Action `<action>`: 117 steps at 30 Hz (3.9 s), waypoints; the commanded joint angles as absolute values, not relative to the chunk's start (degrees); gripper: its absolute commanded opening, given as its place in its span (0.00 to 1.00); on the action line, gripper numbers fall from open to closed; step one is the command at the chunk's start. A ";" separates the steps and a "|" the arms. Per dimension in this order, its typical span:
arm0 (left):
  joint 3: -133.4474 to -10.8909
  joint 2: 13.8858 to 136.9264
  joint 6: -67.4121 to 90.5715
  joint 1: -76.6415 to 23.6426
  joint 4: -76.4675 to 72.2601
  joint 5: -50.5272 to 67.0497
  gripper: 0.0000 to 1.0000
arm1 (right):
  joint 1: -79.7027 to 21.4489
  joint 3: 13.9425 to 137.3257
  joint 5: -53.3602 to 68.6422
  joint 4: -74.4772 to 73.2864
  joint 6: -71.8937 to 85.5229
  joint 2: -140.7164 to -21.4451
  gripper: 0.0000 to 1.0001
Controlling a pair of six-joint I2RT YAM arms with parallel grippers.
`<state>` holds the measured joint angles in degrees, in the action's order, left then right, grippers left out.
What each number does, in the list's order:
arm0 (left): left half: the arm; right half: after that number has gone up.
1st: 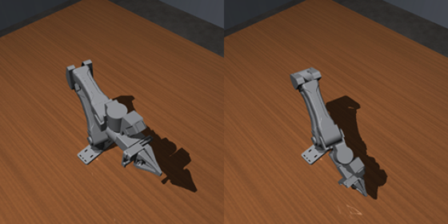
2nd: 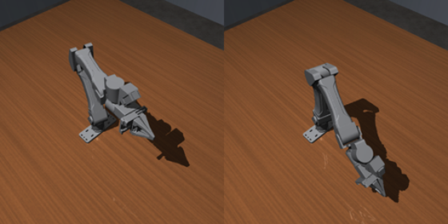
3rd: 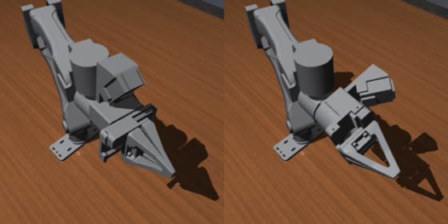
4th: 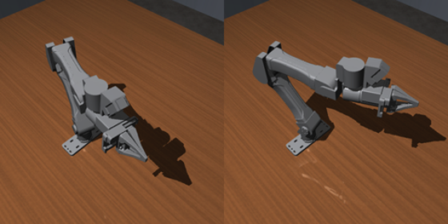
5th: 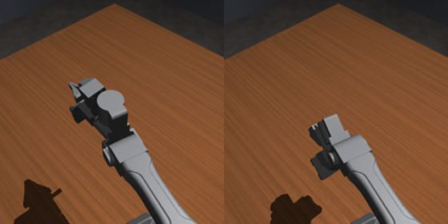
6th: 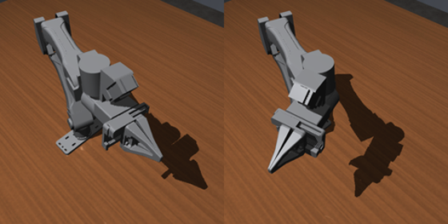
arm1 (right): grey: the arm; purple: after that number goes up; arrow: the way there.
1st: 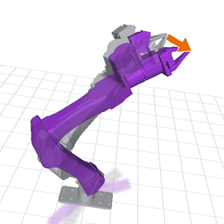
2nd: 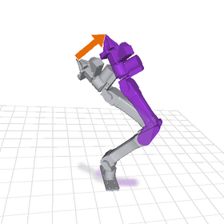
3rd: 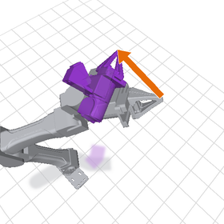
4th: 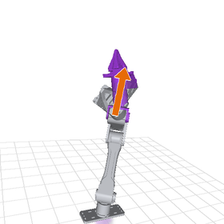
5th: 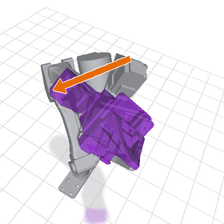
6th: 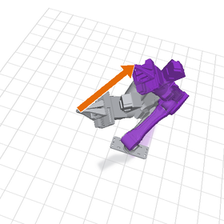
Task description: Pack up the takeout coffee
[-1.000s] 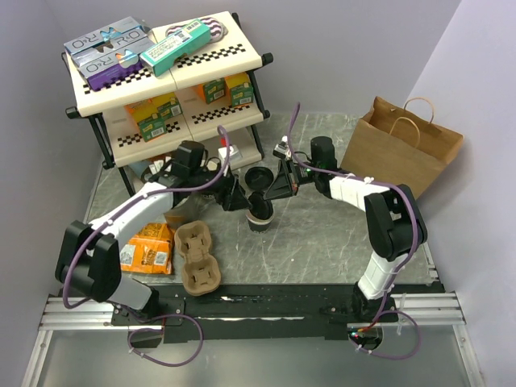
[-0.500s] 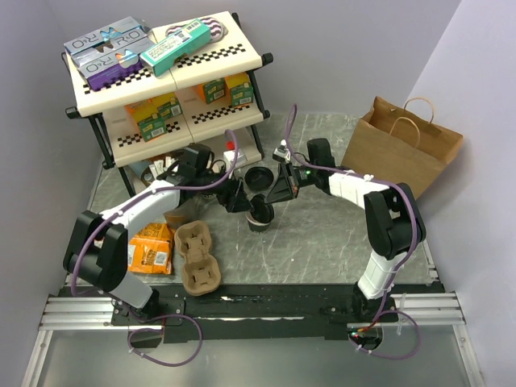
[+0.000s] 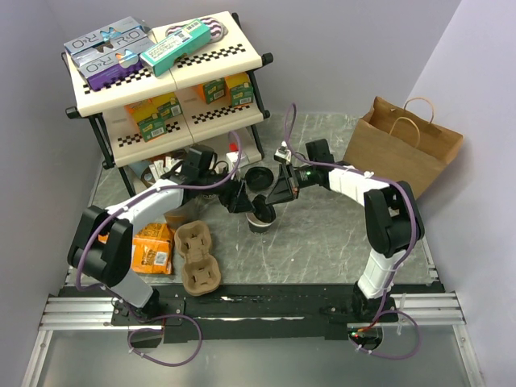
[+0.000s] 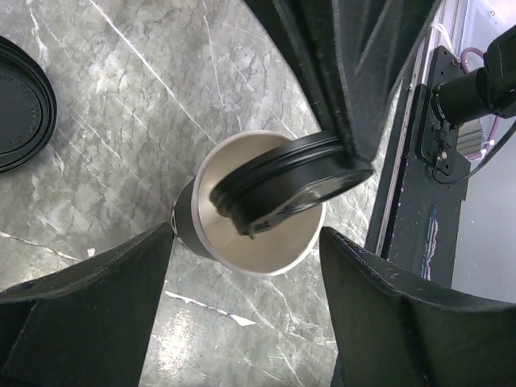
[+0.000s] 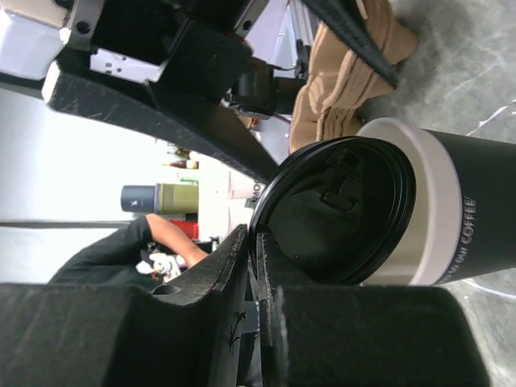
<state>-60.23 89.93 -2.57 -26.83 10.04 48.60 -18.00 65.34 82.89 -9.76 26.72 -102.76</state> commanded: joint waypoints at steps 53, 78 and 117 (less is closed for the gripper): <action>-66.53 95.54 -0.44 -28.39 3.87 51.15 0.77 | -15.91 74.44 65.31 -32.60 3.52 -100.72 0.50; -67.94 97.56 -0.35 -29.00 3.51 51.86 0.77 | -14.15 73.21 74.36 -27.94 5.63 -102.92 0.98; -69.87 100.28 1.41 -29.00 5.62 52.12 0.77 | -15.38 77.87 66.01 -33.22 1.67 -107.66 0.66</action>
